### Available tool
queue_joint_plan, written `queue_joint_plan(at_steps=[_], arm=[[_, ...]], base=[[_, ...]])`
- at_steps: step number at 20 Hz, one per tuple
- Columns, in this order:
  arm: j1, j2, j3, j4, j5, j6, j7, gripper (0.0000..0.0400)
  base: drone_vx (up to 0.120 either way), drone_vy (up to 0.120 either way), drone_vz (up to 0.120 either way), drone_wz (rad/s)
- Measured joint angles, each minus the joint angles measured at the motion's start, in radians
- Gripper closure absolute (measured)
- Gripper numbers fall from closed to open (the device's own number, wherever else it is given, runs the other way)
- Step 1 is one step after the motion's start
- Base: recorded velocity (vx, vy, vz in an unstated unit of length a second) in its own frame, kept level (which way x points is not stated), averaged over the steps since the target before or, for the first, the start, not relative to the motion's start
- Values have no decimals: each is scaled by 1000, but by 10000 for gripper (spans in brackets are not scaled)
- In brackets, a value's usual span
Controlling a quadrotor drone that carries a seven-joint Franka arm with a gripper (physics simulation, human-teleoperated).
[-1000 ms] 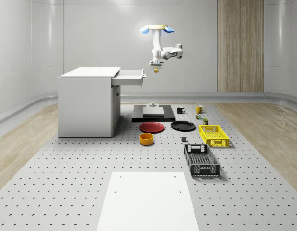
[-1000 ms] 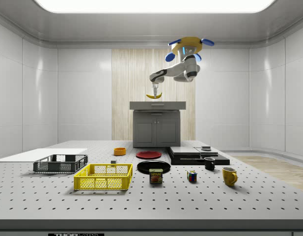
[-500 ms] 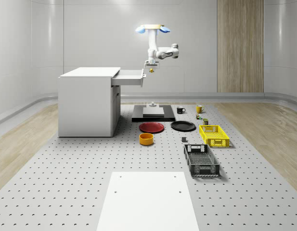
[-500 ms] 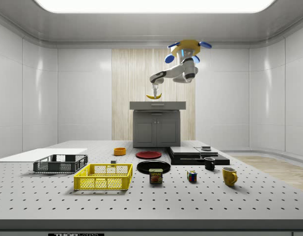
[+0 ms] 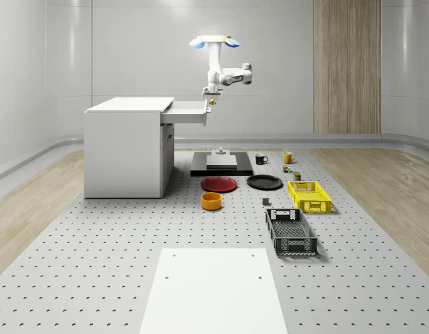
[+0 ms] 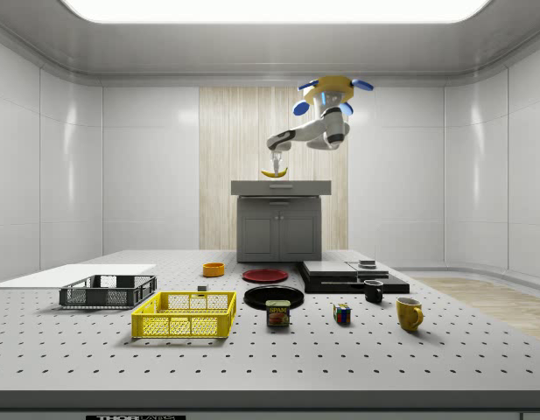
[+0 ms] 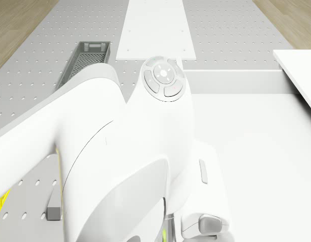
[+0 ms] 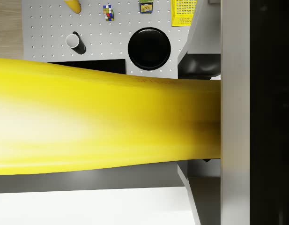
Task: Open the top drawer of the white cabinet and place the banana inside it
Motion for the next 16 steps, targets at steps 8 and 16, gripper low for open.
queue_joint_plan(at_steps=[8, 16], arm=[[0, 0, 0, 0, 0, 0, 0, 200], [0, 0, 0, 0, 0, 0, 0, 200]], base=[[0, -120, 0, 0], [0, -120, 0, 0]])
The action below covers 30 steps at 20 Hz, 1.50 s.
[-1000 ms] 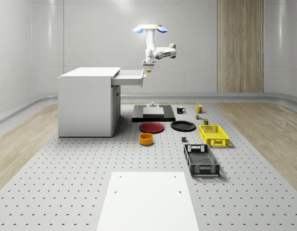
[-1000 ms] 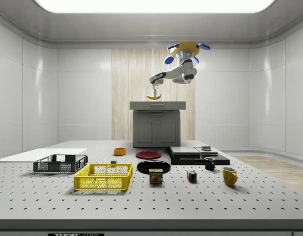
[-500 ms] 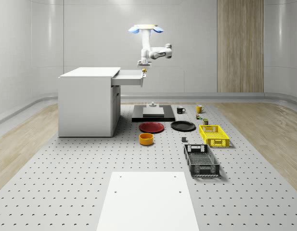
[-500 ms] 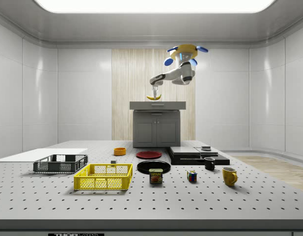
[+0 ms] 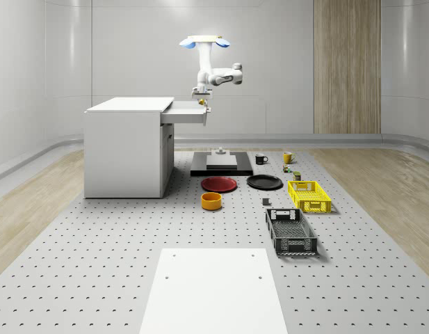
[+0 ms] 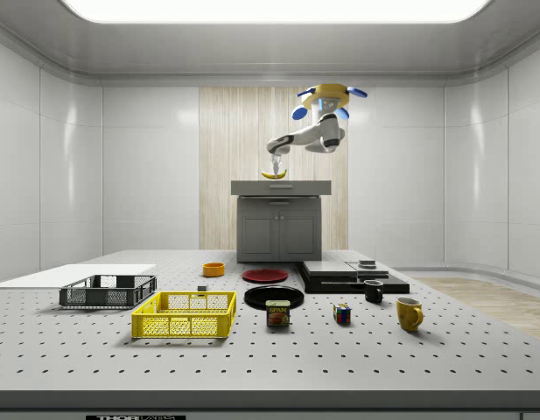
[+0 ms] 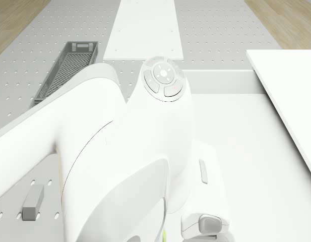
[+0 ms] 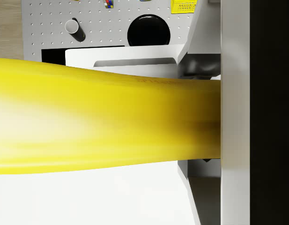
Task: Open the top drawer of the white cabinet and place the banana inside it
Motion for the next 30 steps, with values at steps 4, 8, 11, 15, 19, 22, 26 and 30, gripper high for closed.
queue_joint_plan(at_steps=[4, 8, 11, 15, 19, 22, 26, 30], arm=[[0, 0, 0, 0, 0, 0, 0, 200], [0, 0, 0, 0, 0, 0, 0, 200], [0, 0, 0, 0, 0, 0, 0, 200], [4, 0, 30, 4, 28, 11, 0, 200], [12, 1, 81, 12, 75, 29, -2, 200], [18, 4, 115, 18, 107, 40, -4, 200], [23, 8, 144, 25, 135, 48, -4, 200], [28, 12, 169, 32, 159, 55, -4, 200]], base=[[0, -120, 0, 0], [0, -120, 0, 0], [0, -120, 0, 0], [0, -20, 0, 0], [0, 0, 0, 0], [0, 0, 0, 0], [0, 0, 0, 0], [0, 0, 0, 0]])
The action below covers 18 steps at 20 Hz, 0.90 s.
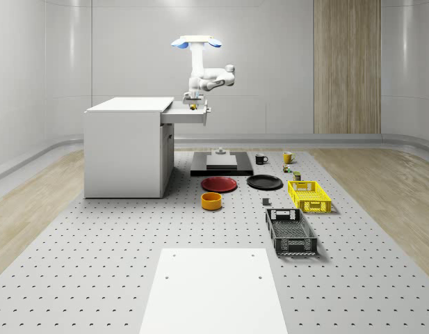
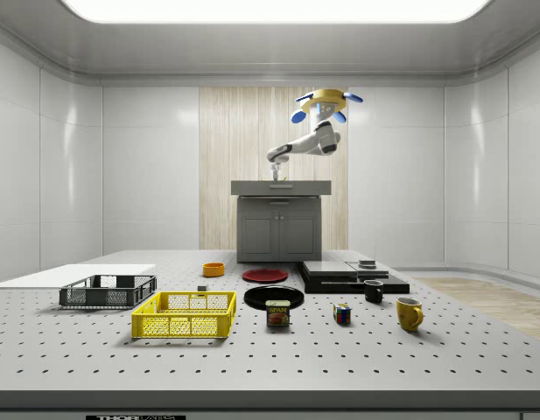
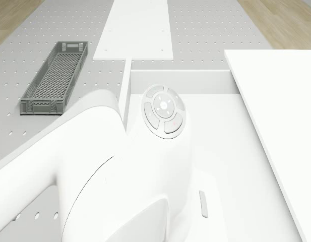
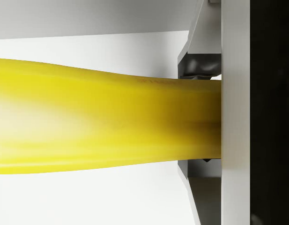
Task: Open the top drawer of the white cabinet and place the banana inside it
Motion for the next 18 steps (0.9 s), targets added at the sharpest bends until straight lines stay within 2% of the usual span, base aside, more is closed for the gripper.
queue_joint_plan(at_steps=[8, 9, 11, 13, 18], arm=[[6, 15, 42, 11, 48, 4, -15, 200], [6, 16, 44, 12, 50, 4, -13, 185], [7, 18, 47, 13, 55, 2, -21, 112], [7, 20, 49, 14, 58, 0, -28, 68], [-2, 23, 19, 4, 33, -18, -36, 20]], base=[[0, 0, 0, 0], [0, 0, 0, 0], [0, 0, 0, 0], [0, 0, 0, 0], [0, 0, 0, 0]])
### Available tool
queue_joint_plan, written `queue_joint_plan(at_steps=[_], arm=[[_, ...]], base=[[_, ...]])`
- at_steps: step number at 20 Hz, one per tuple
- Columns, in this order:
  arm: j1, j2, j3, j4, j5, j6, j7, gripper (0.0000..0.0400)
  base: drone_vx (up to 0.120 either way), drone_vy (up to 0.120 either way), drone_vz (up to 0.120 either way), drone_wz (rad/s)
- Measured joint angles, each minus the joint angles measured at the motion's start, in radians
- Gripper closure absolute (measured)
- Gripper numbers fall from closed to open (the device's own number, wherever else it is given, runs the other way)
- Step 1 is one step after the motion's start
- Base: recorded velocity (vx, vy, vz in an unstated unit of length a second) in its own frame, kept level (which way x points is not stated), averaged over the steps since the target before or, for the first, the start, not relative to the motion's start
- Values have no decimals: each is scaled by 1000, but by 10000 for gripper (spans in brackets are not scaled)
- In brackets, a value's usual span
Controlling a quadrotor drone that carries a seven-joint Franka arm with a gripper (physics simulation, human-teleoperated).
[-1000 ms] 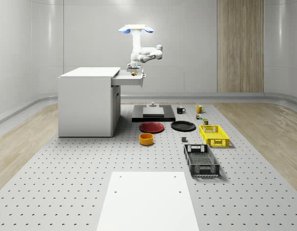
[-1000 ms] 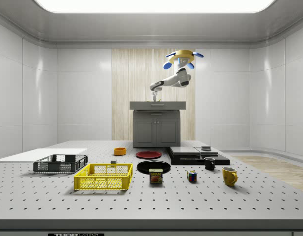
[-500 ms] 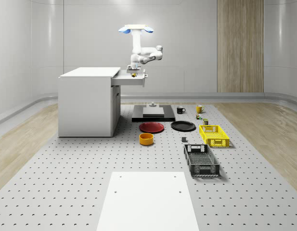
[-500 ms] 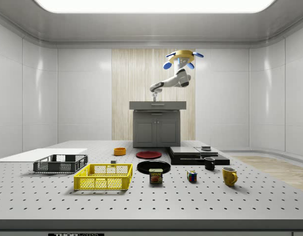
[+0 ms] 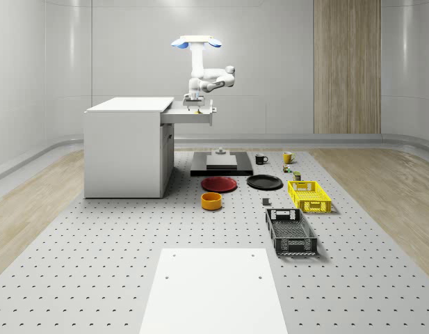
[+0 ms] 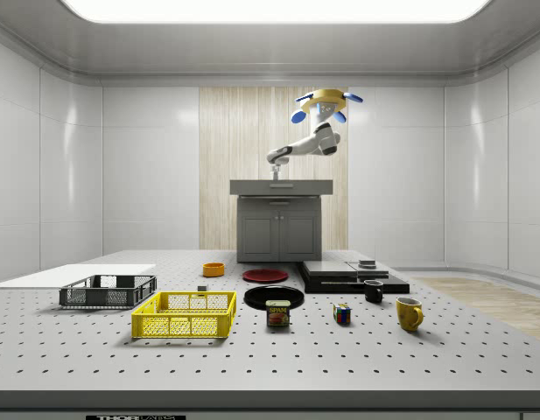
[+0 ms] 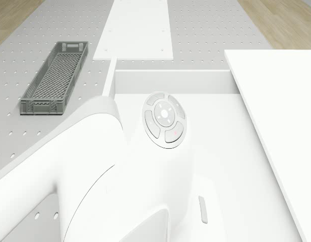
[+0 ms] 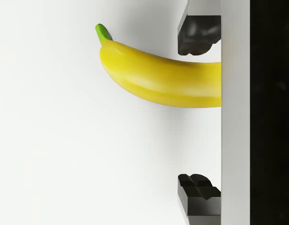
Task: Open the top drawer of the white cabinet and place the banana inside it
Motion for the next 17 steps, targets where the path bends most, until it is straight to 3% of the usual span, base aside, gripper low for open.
queue_joint_plan(at_steps=[17], arm=[[-20, -1, -107, -26, -97, -44, -3, 0]], base=[[0, 0, 0, 0]])
